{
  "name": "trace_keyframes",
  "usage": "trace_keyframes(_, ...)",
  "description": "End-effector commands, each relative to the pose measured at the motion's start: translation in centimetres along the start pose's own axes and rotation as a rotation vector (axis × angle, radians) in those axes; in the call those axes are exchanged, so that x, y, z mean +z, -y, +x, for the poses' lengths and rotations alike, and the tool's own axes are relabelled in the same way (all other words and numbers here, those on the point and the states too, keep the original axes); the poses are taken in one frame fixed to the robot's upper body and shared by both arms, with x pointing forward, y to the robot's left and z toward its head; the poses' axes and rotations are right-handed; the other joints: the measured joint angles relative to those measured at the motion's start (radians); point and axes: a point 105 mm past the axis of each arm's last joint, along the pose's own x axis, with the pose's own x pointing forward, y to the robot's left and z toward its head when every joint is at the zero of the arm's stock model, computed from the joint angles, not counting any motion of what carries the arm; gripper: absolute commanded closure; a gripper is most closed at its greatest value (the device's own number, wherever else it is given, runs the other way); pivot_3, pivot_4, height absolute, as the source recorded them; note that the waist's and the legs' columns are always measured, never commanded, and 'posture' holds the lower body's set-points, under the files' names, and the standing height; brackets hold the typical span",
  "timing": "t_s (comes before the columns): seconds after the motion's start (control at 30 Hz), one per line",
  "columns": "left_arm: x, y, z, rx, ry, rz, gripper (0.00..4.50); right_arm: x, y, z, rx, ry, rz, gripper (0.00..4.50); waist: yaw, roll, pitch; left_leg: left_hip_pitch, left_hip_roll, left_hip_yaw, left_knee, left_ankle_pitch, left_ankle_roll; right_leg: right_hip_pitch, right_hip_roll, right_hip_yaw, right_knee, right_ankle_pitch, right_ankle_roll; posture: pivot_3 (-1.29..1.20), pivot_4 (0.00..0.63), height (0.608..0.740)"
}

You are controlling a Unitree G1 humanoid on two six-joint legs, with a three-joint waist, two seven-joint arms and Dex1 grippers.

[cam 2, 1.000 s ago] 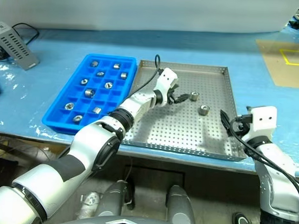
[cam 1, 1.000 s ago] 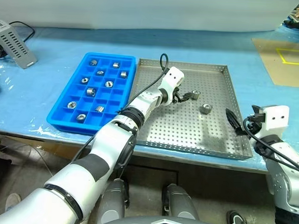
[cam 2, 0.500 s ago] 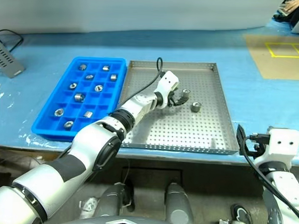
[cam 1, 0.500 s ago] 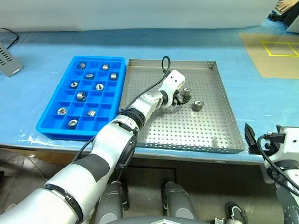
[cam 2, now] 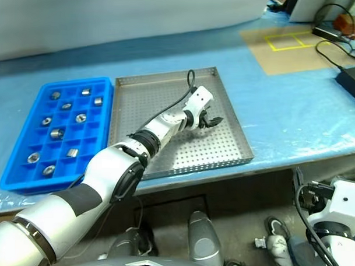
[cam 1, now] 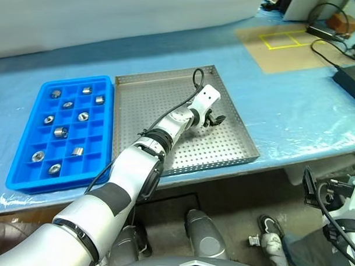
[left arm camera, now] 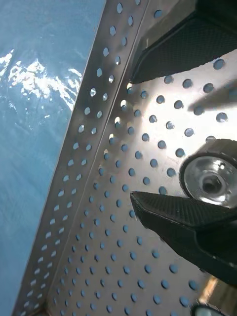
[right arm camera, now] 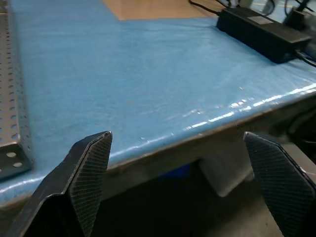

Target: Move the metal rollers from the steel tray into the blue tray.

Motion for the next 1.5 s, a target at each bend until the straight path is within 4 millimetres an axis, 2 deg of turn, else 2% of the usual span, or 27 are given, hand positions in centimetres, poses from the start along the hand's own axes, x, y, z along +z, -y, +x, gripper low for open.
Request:
trace_keyframes(0.03, 0.3, 5.2, 2.1, -0.051, -0.017, 0.005, 0.82, 1.3, 0.3, -1.1, -0.04, 0.059, -0.024, 0.0, -0.031, 0.0, 0.0, 0.0, -0.001, 0.0, 0.0, 0.0, 0.0, 0.0, -0.001, 0.0, 0.0, 0.0, 0.003, -0.93, 0.15, 0.74)
trace_keyframes(0.23, -0.9, 3.8, 1.9, 0.052, -0.049, -0.007, 0.82, 1.2, 0.5, -1.0, -0.042, 0.056, -0.033, 0.0, -0.118, -0.001, 0.001, -0.001, -0.011, -0.001, 0.002, -0.006, 0.004, 0.003, -0.011, -0.001, -0.002, -0.005, 0.018, -0.9, 0.15, 0.74)
trace_keyframes(0.37, -0.9, 3.2, 1.7, 0.101, -0.025, -0.053, 0.82, 1.3, 0.6, -0.3, -0.027, 0.062, -0.047, 0.0, -0.158, -0.001, 0.001, -0.001, -0.016, -0.002, 0.004, -0.009, 0.01, 0.008, -0.015, -0.001, -0.008, -0.003, 0.022, -0.88, 0.15, 0.74)
trace_keyframes(0.47, -0.1, 3.1, 1.8, 0.105, 0.025, -0.086, 0.82, 1.3, 0.4, 0.2, -0.009, 0.063, -0.05, 0.0, -0.174, -0.001, 0.001, -0.001, -0.017, -0.002, 0.004, -0.011, 0.013, 0.013, -0.017, -0.004, -0.018, 0.002, 0.024, -0.85, 0.15, 0.74)
trace_keyframes(0.57, 1.3, 2.3, 1.6, 0.145, 0.08, -0.104, 0.82, 1.2, 0.2, 0.9, 0.017, 0.06, -0.058, 0.0, -0.181, -0.001, 0.001, -0.002, -0.024, -0.002, 0.004, -0.013, 0.018, 0.014, -0.025, -0.004, -0.019, 0.004, 0.024, -0.84, 0.15, 0.74)
trace_keyframes(0.77, 2.3, 0.1, 1.1, 0.251, 0.101, -0.11, 0.82, 1.1, -0.2, 1.8, 0.043, 0.061, -0.061, 0.0, -0.182, -0.001, 0.001, -0.005, -0.029, -0.002, 0.007, -0.016, 0.027, 0.016, -0.031, -0.007, -0.023, 0.004, 0.026, -0.8, 0.15, 0.74)
trace_keyframes(0.93, 2.7, 0.0, 1.0, 0.249, 0.113, -0.114, 0.82, 0.9, -0.5, 2.4, 0.057, 0.059, -0.058, 0.0, -0.182, -0.001, 0.001, -0.007, -0.029, -0.003, 0.011, -0.018, 0.029, 0.017, -0.031, -0.009, -0.024, 0.005, 0.028, -0.79, 0.15, 0.74)
trace_keyframes(1.07, 2.3, -0.4, 0.8, 0.265, 0.104, -0.109, 0.82, 0.4, -0.6, 2.7, 0.064, 0.051, -0.057, 0.0, -0.182, -0.001, 0.001, -0.008, -0.029, -0.003, 0.012, -0.018, 0.03, 0.017, -0.032, -0.009, -0.024, 0.005, 0.028, -0.78, 0.15, 0.74)
trace_keyframes(1.2, 1.6, -2.0, 0.2, 0.345, 0.105, -0.148, 0.82, -0.1, -0.8, 2.7, 0.072, 0.041, -0.052, 0.0, -0.182, -0.001, 0.001, -0.008, -0.029, -0.003, 0.013, -0.018, 0.03, 0.017, -0.032, -0.009, -0.024, 0.005, 0.028, -0.77, 0.15, 0.74)
trace_keyframes(1.5, 0.5, -2.5, -0.3, 0.351, 0.109, -0.167, 0.82, -0.2, -1.1, 3.4, 0.094, 0.046, -0.052, 0.0, -0.182, -0.001, 0.001, -0.009, -0.029, -0.003, 0.015, -0.019, 0.031, 0.017, -0.032, -0.01, -0.023, 0.005, 0.029, -0.74, 0.15, 0.74)
